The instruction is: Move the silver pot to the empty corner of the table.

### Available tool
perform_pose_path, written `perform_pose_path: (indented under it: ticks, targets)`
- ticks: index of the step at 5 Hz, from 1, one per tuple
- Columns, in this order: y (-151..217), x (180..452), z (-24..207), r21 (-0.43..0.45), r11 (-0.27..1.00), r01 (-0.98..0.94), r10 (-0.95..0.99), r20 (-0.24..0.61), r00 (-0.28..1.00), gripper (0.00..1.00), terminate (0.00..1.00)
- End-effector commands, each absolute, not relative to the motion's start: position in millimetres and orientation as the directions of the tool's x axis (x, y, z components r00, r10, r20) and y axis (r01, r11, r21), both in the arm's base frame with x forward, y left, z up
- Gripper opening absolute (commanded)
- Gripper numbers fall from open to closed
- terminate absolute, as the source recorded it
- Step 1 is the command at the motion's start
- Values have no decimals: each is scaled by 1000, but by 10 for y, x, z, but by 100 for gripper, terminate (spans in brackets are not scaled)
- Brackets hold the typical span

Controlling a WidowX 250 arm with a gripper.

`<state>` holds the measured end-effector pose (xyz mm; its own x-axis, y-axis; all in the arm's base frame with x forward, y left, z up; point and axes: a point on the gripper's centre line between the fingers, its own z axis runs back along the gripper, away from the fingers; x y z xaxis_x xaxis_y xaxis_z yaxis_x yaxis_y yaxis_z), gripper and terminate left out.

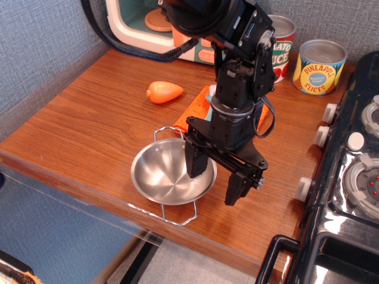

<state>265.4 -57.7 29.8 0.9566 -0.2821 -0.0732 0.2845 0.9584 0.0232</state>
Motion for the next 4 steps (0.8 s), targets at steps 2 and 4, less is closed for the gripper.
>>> perform_pose_path:
  ticks: [2,4]
  targets:
    - [-575,2602,175,70,979,190,-185,-80,980,0,0]
    - [-523,2628,237,46,979,199,-195,-82,977,0,0]
